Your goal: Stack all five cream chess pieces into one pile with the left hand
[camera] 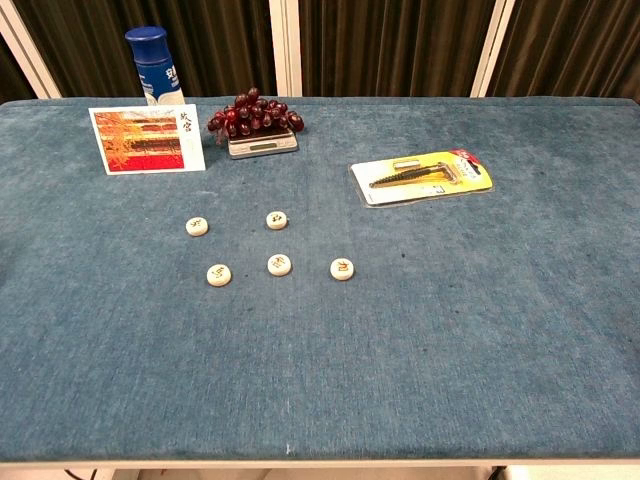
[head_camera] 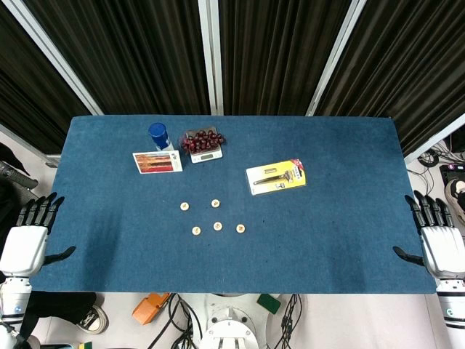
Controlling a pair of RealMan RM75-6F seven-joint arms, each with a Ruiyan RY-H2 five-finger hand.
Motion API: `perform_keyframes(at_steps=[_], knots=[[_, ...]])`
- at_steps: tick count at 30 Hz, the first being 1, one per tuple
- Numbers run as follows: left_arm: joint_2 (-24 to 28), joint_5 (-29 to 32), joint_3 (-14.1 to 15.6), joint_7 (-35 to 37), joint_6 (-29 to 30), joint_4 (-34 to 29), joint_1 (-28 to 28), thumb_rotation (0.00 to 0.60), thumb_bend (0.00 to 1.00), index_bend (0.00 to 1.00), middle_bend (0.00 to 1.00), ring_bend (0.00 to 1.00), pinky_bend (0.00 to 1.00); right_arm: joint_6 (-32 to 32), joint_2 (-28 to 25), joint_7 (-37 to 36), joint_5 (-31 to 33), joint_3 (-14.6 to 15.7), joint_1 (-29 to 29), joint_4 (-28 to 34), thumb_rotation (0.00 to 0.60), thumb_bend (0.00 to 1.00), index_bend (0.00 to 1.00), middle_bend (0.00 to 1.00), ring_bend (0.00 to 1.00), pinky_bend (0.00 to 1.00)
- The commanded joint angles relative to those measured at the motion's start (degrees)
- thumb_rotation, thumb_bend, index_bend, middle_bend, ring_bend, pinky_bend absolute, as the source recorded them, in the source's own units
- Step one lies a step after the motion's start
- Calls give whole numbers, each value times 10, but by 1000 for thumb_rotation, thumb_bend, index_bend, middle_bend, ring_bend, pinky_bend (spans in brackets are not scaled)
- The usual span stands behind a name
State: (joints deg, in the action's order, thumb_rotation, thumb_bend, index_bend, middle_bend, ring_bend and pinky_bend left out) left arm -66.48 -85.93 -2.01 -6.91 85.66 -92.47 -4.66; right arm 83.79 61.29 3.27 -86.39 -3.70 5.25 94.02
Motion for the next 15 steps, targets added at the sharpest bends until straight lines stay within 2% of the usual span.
perform_keyframes(at_steps=[1, 4, 8, 11, 15], knots=[[-4, -7, -1, -1, 3, -1, -2, 600, 51, 34, 39, 0, 0, 4, 1, -6, -2, 0, 0, -4, 600, 153, 0, 24, 0, 36], [-10, -26, -8, 3, 3, -9, -17, 600, 60, 77, 67, 0, 0, 14, -4, -11, -8, -2, -3, -7, 600, 153, 0, 24, 0, 36], [-15, -56, -20, 7, -34, -31, -62, 600, 158, 147, 111, 10, 0, 26, -11, -17, -17, -2, -6, -6, 600, 154, 0, 24, 0, 37], [-30, -66, -36, 5, -77, -39, -106, 600, 178, 224, 160, 47, 0, 34, -15, -23, -21, -1, -10, -5, 600, 153, 0, 24, 0, 37], [-62, -46, -60, -4, -153, -38, -168, 600, 186, 263, 179, 68, 0, 38, -14, -30, -20, 2, -16, -9, 600, 153, 0, 24, 0, 37]])
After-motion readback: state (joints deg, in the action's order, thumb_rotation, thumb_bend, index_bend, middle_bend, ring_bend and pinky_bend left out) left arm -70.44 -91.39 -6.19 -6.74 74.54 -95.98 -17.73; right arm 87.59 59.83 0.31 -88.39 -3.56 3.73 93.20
